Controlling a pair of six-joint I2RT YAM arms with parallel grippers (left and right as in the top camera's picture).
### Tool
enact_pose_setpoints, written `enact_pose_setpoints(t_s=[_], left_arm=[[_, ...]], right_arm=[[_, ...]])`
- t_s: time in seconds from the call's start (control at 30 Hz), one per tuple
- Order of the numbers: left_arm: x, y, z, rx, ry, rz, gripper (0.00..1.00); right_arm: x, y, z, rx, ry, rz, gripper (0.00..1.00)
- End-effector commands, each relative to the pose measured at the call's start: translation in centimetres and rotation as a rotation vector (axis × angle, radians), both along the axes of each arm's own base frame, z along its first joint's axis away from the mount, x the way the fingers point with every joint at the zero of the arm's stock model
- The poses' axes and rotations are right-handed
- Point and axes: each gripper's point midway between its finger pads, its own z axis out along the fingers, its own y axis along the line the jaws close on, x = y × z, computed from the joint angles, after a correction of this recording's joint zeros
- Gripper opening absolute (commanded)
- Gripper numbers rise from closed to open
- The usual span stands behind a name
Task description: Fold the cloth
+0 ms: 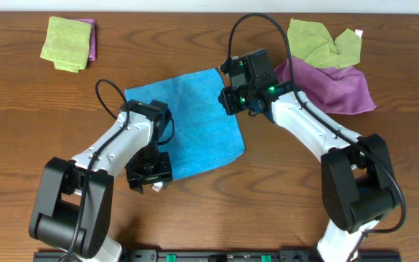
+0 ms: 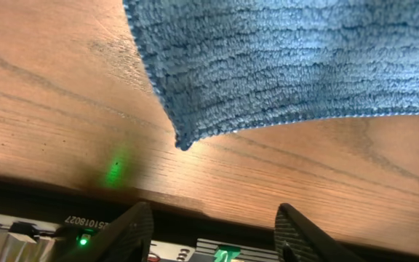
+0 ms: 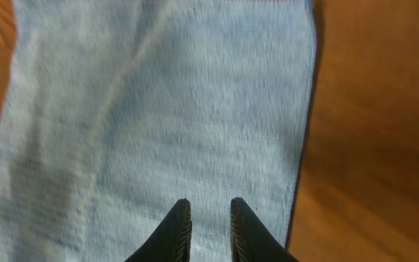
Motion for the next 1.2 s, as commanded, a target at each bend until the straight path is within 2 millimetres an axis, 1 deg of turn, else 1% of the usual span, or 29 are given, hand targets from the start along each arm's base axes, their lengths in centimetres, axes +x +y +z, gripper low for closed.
enact_pose_setpoints(t_s=[0.0,0.07,0.13,0.2,0.23,0.3,0.4,0.47,0.53,0.63,0.73,0.83,0.97,1.07,1.17], left_arm=[[0.7,0.5,-0.1,0.029,-0.042,-0.011,0.51],[1.5,0.9,-0.3,0.064,-0.077,0.007,0.51],[2.1,0.8,-0.5,0.055,-0.101,0.019,0.55],[2.4,0.5,-0.6,0.028,-0.107,0.05,0.58],[2.5,0.3,-0.6,0.003,-0.102,0.071,0.58],[2.6,0.2,-0.5,-0.041,-0.084,0.123,0.58],[2.7,0.7,-0.3,-0.07,-0.073,0.158,0.58],[2.8,1.0,-0.4,-0.069,-0.071,0.172,0.59],[2.7,1.1,-0.6,-0.069,-0.073,0.176,0.59],[2.1,1.1,-1.6,-0.085,-0.063,0.19,0.59],[0.9,0.1,-2.7,-0.197,-0.027,0.243,0.59],[0.6,-0.4,-3.7,-0.286,-0.027,0.301,0.59],[0.5,-0.1,-4.2,-0.303,-0.036,0.314,0.59],[0.9,-0.1,-4.3,-0.309,-0.055,0.309,0.59],[1.2,-0.2,-4.4,-0.313,-0.07,0.307,0.59]], right_arm=[[-0.6,-1.0,0.8,-0.013,0.03,0.001,0.2],[-1.6,-2.1,1.4,-0.035,0.084,-0.014,0.32],[-2.5,-3.4,2.5,-0.054,0.136,-0.034,0.38],[-3.6,-4.7,3.7,-0.067,0.197,-0.053,0.47],[-4.3,-5.3,4.3,-0.072,0.234,-0.062,0.53],[-5.9,-6.4,4.9,-0.065,0.326,-0.077,0.56],[-8.5,-6.6,5.1,0.015,0.446,-0.016,0.61],[-9.5,-6.8,4.9,0.055,0.492,-0.001,0.61],[-10.2,-7.4,4.2,0.054,0.529,-0.016,0.62],[-11.7,-7.1,3.4,0.111,0.588,0.007,0.62],[-12.7,-6.9,2.2,0.131,0.621,0.01,0.61],[-13.0,-6.9,1.5,0.135,0.624,0.008,0.61],[-13.2,-6.6,0.9,0.138,0.623,0.012,0.63],[-13.7,-6.3,-0.4,0.134,0.634,0.009,0.63],[-13.9,-6.3,-1.6,0.143,0.648,-0.034,0.59]])
